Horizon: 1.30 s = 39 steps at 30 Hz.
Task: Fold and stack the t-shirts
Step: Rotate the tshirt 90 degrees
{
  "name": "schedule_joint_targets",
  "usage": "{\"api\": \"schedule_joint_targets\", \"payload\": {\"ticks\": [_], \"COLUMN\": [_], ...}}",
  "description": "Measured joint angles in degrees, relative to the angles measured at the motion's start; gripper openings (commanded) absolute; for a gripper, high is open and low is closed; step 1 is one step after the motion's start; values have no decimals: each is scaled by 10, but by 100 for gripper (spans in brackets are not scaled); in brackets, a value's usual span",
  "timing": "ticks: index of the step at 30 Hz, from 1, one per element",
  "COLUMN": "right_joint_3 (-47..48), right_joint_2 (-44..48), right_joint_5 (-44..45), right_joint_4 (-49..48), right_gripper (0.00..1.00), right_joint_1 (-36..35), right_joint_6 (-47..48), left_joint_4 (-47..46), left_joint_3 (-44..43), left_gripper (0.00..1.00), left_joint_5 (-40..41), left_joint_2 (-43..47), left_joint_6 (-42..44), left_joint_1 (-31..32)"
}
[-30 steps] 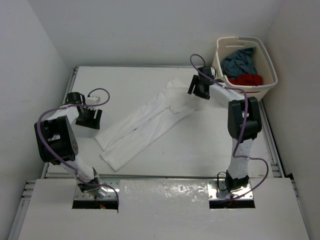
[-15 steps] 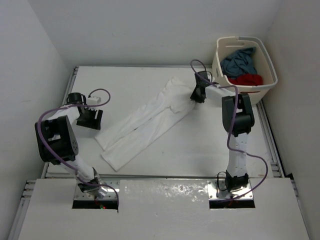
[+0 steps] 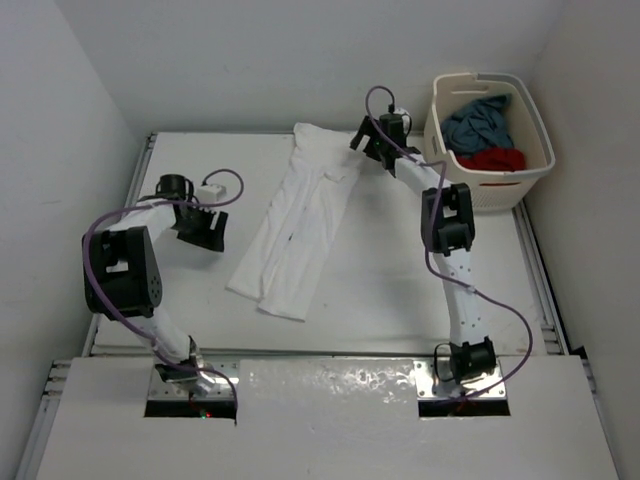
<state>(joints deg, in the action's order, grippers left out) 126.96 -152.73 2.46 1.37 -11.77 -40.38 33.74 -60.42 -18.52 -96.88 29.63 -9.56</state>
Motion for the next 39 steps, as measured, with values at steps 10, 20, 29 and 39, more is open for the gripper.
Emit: {"api": "schedule_joint_targets", "payload": {"ticks": [10, 20, 29, 39], "right_joint_3": [-500, -821, -802, -888], "right_joint_2": [485, 595, 528, 516], "right_joint_5": [101, 31, -6, -22], "right_joint_4": [54, 38, -56, -191], "right_gripper": [99, 82, 63, 0], "right_joint_1": [-22, -307, -416, -444], "right_joint_6": [61, -50, -174, -310], "left_joint_4": [19, 3, -17, 16], "left_joint_3": [51, 94, 99, 137], "left_gripper": [71, 74, 8, 0], "left_joint_5": [-29, -5, -1, -35], "left_joint_2": [1, 38, 26, 58], "left_joint_6": [-26, -18, 23, 97], "left_joint_1": [31, 99, 140, 141]}}
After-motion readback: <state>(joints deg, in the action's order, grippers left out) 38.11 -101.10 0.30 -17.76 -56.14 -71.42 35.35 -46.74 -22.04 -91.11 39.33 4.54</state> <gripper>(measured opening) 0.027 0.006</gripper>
